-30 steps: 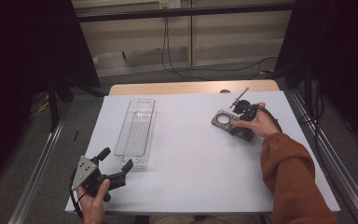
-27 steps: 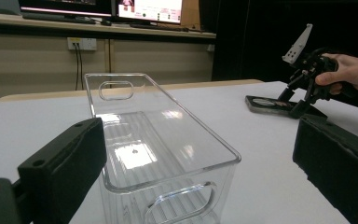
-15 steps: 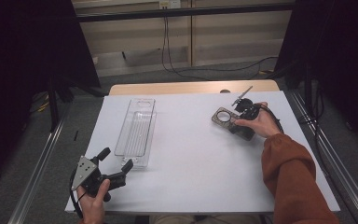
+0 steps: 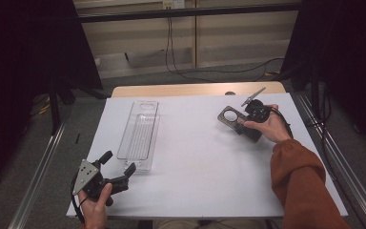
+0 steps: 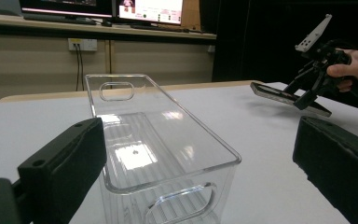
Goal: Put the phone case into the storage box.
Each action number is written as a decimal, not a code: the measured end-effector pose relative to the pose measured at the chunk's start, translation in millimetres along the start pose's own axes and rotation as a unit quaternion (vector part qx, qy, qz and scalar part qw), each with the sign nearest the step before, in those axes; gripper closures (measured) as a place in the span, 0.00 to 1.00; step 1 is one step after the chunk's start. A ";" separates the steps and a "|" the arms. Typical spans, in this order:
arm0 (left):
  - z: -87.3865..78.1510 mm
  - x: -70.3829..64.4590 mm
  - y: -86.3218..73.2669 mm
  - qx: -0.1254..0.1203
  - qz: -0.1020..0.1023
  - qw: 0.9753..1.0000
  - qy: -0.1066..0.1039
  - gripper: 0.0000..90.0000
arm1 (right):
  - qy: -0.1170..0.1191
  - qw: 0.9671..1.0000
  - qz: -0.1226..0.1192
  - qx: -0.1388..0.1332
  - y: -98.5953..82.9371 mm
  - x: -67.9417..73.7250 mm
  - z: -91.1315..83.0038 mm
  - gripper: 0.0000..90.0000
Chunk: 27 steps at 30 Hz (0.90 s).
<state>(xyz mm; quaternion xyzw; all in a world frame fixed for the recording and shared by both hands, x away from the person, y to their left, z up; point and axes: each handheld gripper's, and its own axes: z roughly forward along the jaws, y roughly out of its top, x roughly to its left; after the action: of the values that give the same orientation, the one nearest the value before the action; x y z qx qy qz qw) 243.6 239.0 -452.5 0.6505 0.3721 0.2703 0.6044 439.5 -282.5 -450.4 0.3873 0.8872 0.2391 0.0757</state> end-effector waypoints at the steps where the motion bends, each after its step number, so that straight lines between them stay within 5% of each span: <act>1: 0.1 0.1 -0.1 0.000 -0.001 1.000 -0.002 0.03 | -0.001 1.000 -0.001 -0.004 -1.4 -0.7 0.0 0.14; 13: 0.4 0.5 -0.2 -0.001 -0.004 1.000 -0.001 0.03 | -0.008 0.999 0.006 -0.049 -15.3 -2.6 -7.4 0.14; 27: 1.5 0.4 -0.5 0.002 -0.001 1.000 -0.004 0.03 | -0.006 0.993 0.020 -0.116 -24.7 -1.1 -10.7 0.14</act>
<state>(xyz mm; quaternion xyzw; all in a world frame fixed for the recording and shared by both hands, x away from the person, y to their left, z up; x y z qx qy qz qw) 244.9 238.4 -453.2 0.6527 0.3710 0.2668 0.6043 420.8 -301.6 -453.1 0.3950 0.8450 0.3397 0.1205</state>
